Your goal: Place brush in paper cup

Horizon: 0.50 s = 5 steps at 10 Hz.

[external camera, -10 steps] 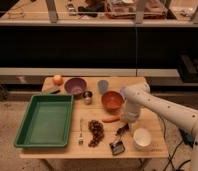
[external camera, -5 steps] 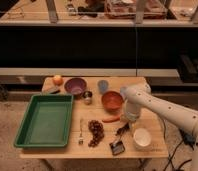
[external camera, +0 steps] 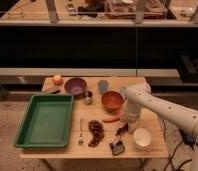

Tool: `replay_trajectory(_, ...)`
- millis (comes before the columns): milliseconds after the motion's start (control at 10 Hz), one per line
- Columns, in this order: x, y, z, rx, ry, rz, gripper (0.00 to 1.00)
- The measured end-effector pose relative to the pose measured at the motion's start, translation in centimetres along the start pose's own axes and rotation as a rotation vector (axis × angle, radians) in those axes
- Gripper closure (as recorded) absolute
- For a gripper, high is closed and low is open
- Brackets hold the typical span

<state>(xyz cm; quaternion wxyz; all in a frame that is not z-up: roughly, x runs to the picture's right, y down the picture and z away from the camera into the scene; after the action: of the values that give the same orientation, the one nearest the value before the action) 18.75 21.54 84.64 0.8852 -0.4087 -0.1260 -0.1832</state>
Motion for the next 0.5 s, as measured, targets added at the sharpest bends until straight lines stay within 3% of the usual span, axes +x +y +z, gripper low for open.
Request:
replay_trajectory(300,0.13,0.14,0.03,0.003,0.003,0.000,0.98)
replay_trajectory(500,0.27,0.54,0.17,0.075,0.016,-0.021,1.00)
